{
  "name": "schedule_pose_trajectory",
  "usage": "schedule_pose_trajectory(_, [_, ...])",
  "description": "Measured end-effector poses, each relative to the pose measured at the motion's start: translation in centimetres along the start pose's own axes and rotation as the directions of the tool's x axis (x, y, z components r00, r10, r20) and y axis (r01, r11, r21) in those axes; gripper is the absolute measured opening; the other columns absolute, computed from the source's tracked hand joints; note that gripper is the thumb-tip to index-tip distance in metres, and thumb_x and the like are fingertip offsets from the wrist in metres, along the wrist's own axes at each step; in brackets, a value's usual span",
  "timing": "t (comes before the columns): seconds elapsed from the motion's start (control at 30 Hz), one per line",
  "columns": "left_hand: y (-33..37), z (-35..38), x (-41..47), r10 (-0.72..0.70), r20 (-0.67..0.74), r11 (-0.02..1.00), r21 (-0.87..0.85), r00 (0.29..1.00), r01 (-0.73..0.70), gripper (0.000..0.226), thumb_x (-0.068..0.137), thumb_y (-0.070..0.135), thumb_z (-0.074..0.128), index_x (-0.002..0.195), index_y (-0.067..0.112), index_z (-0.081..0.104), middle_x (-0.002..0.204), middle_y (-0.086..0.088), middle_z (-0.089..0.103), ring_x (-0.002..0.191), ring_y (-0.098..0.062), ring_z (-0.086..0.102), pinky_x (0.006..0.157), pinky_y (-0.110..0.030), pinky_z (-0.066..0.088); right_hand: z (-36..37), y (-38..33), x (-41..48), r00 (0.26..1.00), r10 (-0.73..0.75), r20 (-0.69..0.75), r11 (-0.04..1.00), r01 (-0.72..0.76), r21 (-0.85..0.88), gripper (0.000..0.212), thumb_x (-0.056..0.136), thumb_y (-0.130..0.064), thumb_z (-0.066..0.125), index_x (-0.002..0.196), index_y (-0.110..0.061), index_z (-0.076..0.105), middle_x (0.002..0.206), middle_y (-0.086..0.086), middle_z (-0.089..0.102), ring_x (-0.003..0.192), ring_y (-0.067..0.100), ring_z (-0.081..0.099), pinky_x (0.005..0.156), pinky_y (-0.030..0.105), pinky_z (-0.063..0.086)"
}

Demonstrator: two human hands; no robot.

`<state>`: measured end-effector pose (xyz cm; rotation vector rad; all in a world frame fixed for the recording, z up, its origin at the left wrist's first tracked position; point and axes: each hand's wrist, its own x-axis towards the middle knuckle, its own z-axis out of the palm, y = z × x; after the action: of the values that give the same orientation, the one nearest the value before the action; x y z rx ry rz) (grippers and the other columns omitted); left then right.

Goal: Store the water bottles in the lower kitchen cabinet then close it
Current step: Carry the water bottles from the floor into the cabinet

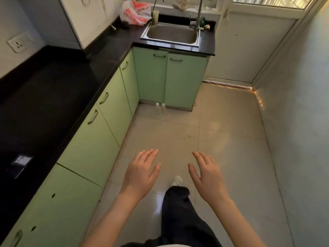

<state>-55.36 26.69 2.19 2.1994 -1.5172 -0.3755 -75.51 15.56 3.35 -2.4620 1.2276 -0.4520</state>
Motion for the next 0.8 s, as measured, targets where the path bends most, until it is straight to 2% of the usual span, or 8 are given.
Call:
schedule_pose_trajectory(0.23, [0.2,-1.6,17.6,-0.065,-0.025,0.996,0.052,0.998,0.066,0.067,0.094,0.053,0.024,0.144,0.015,0.046,0.143,-0.004,0.053,0.136,-0.024,0.042,0.114,-0.041,0.035,-0.3,3.9,19.4,0.998,-0.055,0.034,0.998,0.054,0.035,0.05,0.098,-0.04,0.041,0.133,-0.008,0.056,0.127,0.007,0.063,0.118,0.026,0.056,0.099,0.038,0.045])
schedule_pose_trajectory(0.33, [0.9,-3.3,24.7,-0.06,-0.078,0.997,0.044,0.995,0.063,0.065,0.093,0.05,0.028,0.14,0.01,0.052,0.138,-0.008,0.057,0.131,-0.027,0.048,0.112,-0.04,0.034,-1.2,5.0,27.0,0.995,-0.099,0.018,0.995,0.099,0.033,0.054,0.096,-0.041,0.037,0.13,-0.006,0.058,0.121,0.01,0.065,0.113,0.029,0.058,0.094,0.039,0.047])
schedule_pose_trajectory(0.47, [0.1,-4.1,31.5,-0.057,-0.127,0.997,0.052,0.99,0.064,0.06,0.094,0.044,0.034,0.134,0.006,0.057,0.131,-0.011,0.063,0.123,-0.028,0.056,0.108,-0.037,0.036,-1.1,6.2,34.9,0.992,-0.123,0.019,0.992,0.123,0.026,0.05,0.095,-0.037,0.043,0.13,-0.006,0.058,0.123,0.009,0.064,0.114,0.028,0.057,0.095,0.039,0.046])
schedule_pose_trajectory(0.7, [-5.5,-1.8,39.7,-0.143,-0.033,0.989,0.039,0.989,0.145,0.065,0.092,0.049,0.03,0.137,0.009,0.055,0.133,-0.008,0.061,0.126,-0.028,0.053,0.106,-0.039,0.039,3.8,8.0,43.2,0.991,-0.085,0.102,0.996,0.083,0.018,0.052,0.094,-0.04,0.04,0.13,-0.006,0.058,0.122,0.009,0.065,0.112,0.029,0.058,0.094,0.038,0.047])
schedule_pose_trajectory(0.8, [-8.6,-0.8,44.5,-0.153,0.041,0.987,0.047,0.987,0.151,0.07,0.09,0.054,0.024,0.142,0.012,0.049,0.138,-0.005,0.057,0.131,-0.024,0.048,0.108,-0.04,0.04,6.5,8.5,47.1,0.992,-0.036,0.122,0.999,0.035,0.013,0.047,0.097,-0.034,0.049,0.133,-0.006,0.055,0.124,0.01,0.064,0.116,0.028,0.058,0.097,0.039,0.047])
